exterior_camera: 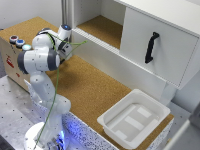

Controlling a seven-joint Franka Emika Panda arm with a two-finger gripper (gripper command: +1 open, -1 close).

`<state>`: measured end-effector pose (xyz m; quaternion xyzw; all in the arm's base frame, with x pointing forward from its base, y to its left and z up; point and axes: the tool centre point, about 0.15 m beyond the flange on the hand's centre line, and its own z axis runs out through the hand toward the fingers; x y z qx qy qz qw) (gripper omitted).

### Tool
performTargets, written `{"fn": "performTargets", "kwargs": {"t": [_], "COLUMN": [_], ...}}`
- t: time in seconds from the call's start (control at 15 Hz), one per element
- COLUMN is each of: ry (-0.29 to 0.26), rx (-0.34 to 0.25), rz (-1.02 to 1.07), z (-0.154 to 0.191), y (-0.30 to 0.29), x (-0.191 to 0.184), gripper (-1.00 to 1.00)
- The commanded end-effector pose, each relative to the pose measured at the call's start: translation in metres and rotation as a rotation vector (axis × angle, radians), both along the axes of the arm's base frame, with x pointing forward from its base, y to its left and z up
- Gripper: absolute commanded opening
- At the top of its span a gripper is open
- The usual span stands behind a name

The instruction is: Grasp the drawer handle and open it

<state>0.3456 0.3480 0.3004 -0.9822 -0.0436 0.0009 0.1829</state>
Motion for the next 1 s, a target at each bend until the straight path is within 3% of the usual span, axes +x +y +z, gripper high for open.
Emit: {"fn": "performTargets", "kwargs": {"t": [0.0, 0.93], "ry": [-0.02, 0.006], "rx": [0.106, 0.119], "rz": [0.016, -0.017], "z": [-0.04, -0.056], "y": [-0.01, -0.065], "x": [-0.001, -0.01], "gripper": [-1.0, -1.0]}}
